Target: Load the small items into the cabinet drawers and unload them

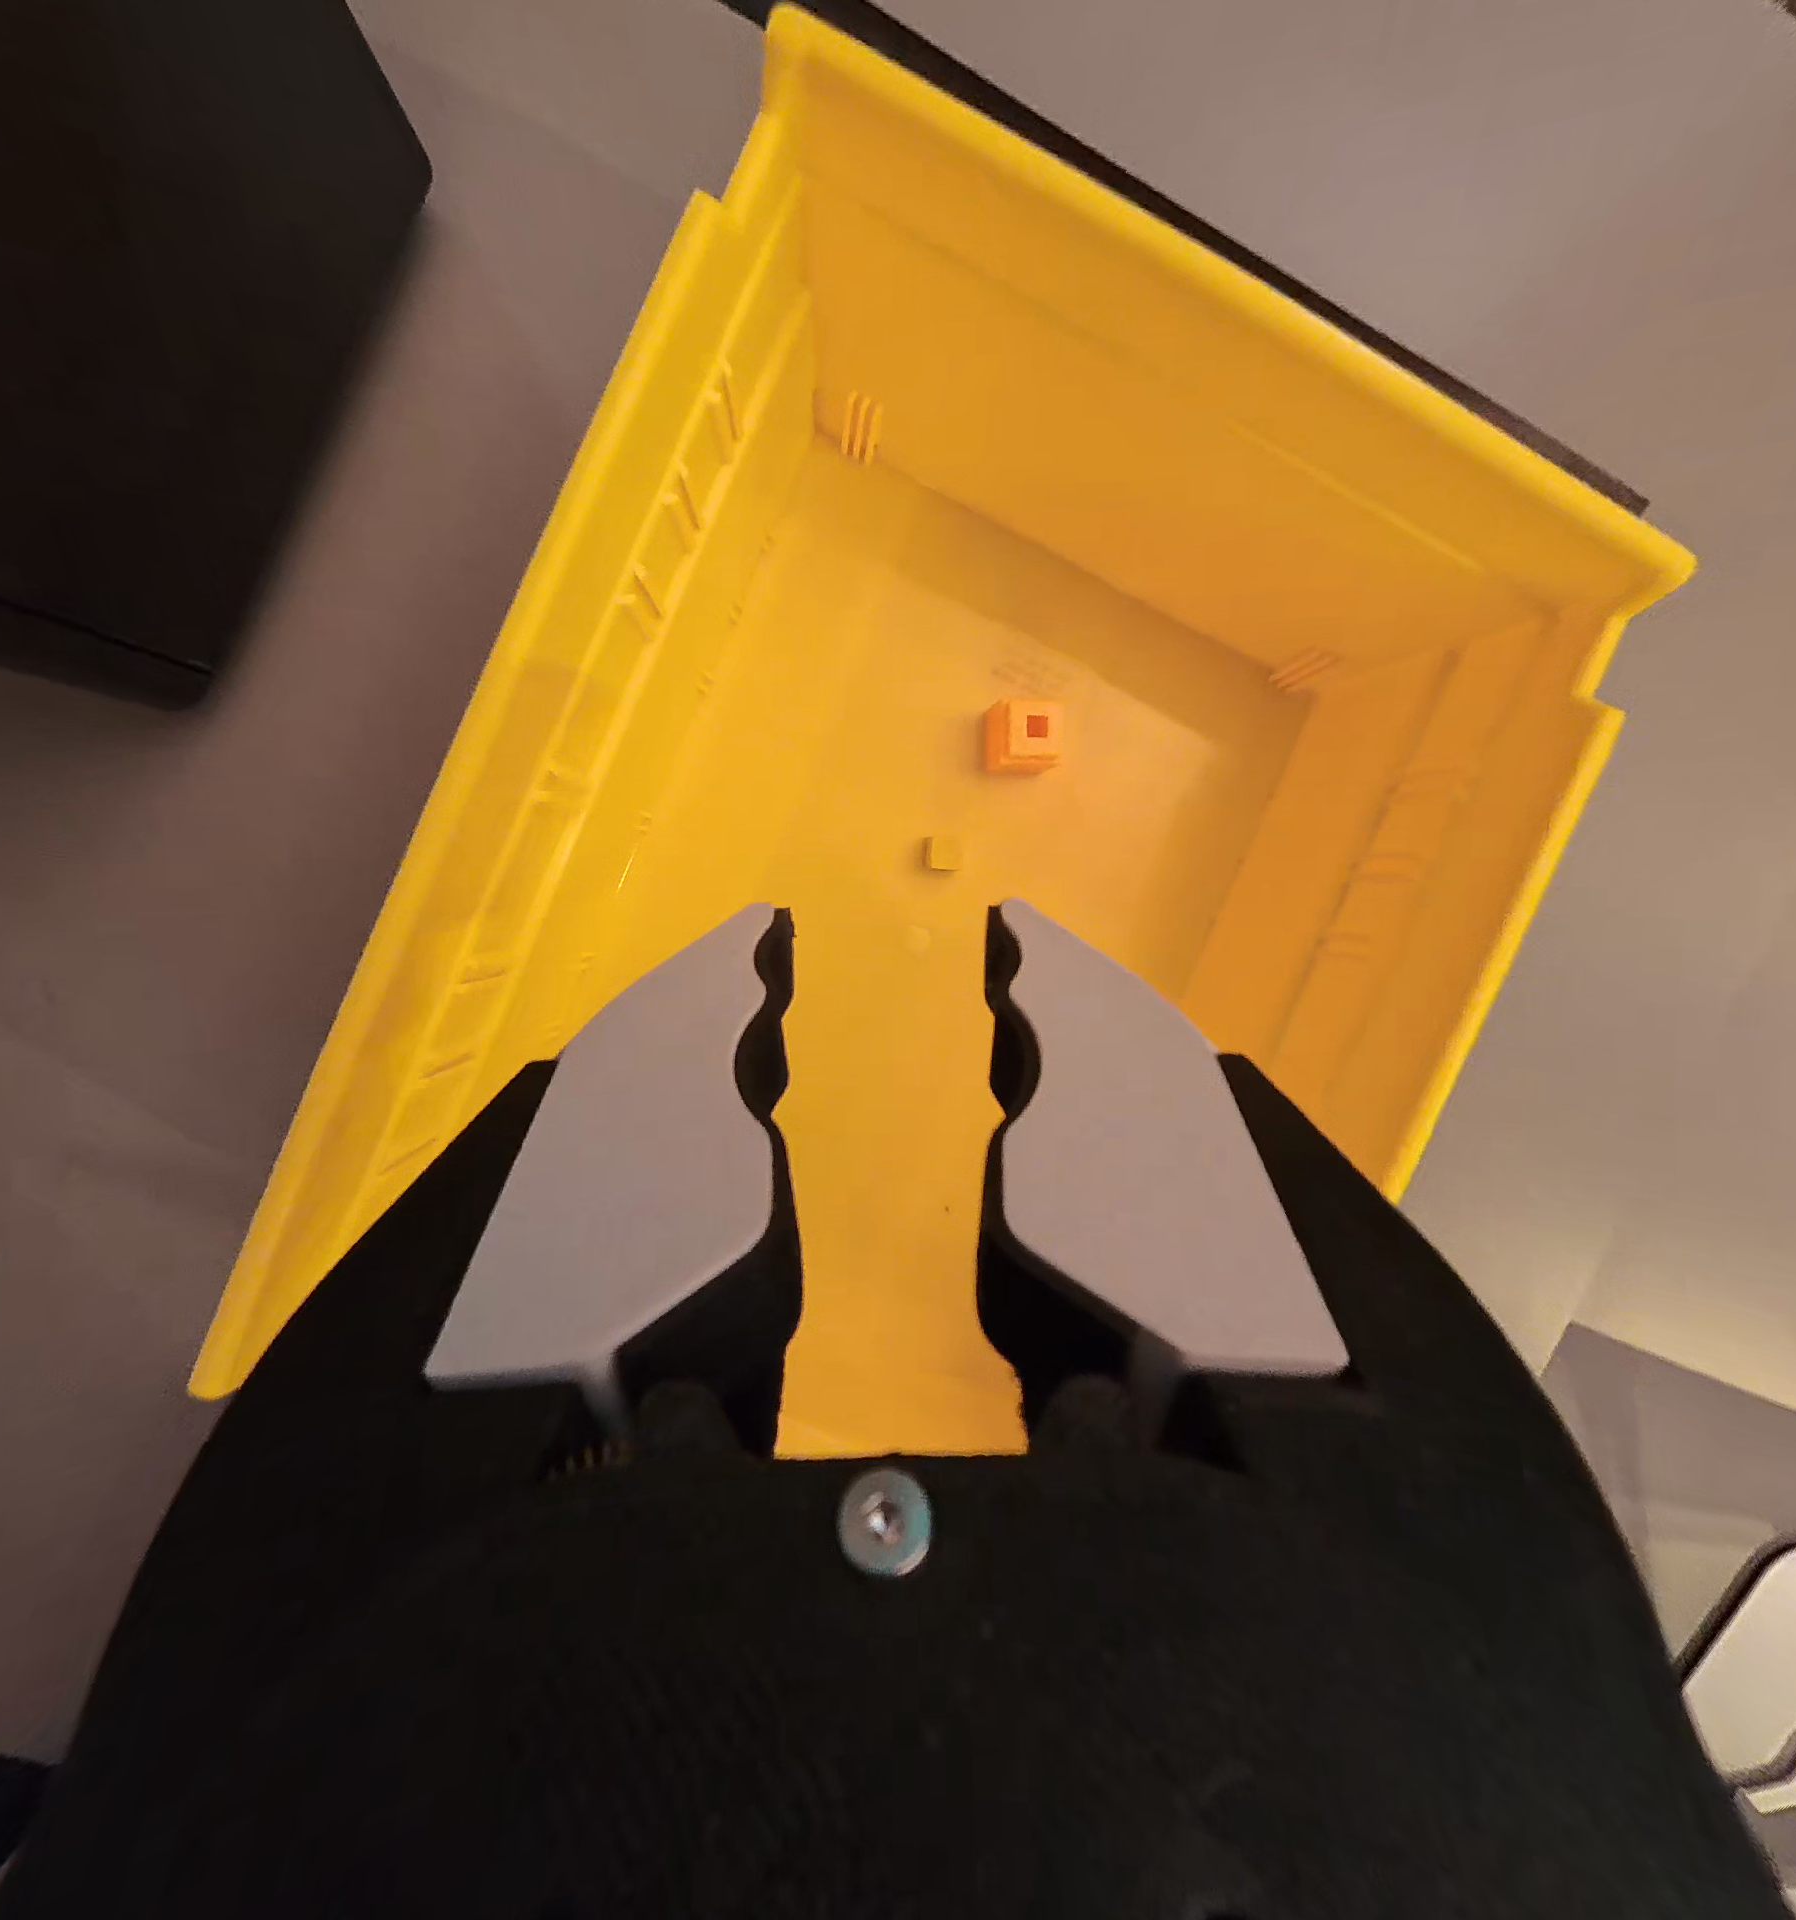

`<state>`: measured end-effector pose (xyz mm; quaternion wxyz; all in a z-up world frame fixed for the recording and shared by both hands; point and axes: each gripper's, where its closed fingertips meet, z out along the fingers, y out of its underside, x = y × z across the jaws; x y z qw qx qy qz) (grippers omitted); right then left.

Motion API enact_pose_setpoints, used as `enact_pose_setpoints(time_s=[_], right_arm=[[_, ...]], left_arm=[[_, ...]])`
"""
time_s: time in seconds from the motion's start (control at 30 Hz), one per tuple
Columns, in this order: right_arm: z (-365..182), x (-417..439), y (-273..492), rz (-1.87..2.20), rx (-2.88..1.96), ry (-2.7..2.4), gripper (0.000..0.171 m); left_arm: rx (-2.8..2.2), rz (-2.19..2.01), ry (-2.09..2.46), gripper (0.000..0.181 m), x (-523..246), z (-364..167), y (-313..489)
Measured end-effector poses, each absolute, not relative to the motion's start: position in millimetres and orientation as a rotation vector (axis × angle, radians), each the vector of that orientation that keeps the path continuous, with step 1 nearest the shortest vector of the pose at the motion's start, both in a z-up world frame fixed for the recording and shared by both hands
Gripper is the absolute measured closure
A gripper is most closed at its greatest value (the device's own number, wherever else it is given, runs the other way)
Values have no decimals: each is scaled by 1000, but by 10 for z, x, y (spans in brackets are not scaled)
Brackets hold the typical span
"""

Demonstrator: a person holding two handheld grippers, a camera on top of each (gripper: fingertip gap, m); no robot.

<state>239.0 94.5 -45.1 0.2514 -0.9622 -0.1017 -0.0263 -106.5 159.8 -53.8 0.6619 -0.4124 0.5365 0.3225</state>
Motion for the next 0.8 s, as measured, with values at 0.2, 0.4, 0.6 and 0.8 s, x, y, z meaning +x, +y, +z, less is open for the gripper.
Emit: enact_pose_setpoints(time_s=[0.2, 0.4, 0.6, 0.8], right_arm=[[-263, 2357, 897, -106, -2566, -288, 135], [-122, 2215, 874, -120, -2517, -344, 135], [-126, 2188, 849, -131, -2526, -362, 135], [-171, 2219, 829, -136, -2550, -357, 135]], left_arm=[[-894, 758, 1249, 178, -1040, -598, 1610], [-852, 798, 1238, 174, -1054, -580, 1592], [-875, 767, 1223, 167, -1061, -557, 1587], [-896, 741, 1256, 159, -1039, -627, 1593]])
